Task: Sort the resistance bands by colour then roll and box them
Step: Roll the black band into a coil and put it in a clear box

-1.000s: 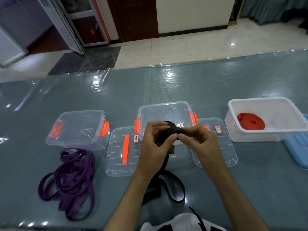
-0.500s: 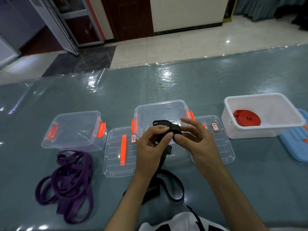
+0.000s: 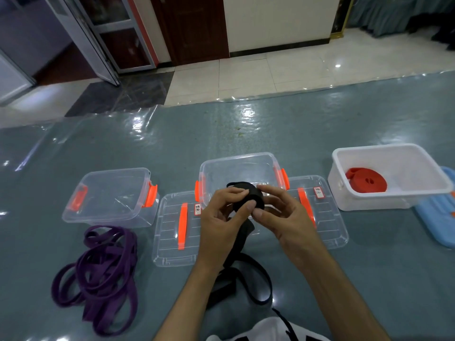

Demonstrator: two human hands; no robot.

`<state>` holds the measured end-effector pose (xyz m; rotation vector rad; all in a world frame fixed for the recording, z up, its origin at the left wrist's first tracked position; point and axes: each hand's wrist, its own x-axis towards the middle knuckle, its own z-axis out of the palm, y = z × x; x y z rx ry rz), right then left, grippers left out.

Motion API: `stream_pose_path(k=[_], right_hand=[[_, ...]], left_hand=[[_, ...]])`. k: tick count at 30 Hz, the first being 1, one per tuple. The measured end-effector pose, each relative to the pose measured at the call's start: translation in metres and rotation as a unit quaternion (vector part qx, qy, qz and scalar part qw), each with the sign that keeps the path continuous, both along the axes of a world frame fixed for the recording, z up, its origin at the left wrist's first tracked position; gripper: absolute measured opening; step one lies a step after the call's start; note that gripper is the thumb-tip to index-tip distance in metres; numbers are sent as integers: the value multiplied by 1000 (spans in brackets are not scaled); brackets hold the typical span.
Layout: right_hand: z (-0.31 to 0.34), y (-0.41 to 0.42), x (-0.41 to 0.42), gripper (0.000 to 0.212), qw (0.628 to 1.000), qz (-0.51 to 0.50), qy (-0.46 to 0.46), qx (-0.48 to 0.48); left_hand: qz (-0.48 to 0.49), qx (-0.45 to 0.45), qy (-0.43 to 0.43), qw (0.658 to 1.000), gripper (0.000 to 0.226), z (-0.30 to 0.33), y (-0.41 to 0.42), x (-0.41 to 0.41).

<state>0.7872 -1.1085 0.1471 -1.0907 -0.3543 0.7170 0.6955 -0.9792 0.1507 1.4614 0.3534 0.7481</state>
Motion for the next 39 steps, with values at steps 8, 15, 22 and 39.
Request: stream_pose_path(k=[8, 15, 22, 39], right_hand=[[4, -4, -1, 37, 996, -12, 87, 8], [6, -8, 9, 48, 999, -43, -2, 9], [4, -8, 7, 45, 997, -26, 36, 66], [14, -5, 10, 54, 996, -32, -27, 75]], left_hand=[[-15, 225, 66, 972, 30, 1, 4, 3], [5, 261, 36, 965, 29, 12, -1, 9], [-64, 238, 65, 967, 38, 9, 2, 9], [-121, 42, 70, 989, 52, 30, 18, 5]])
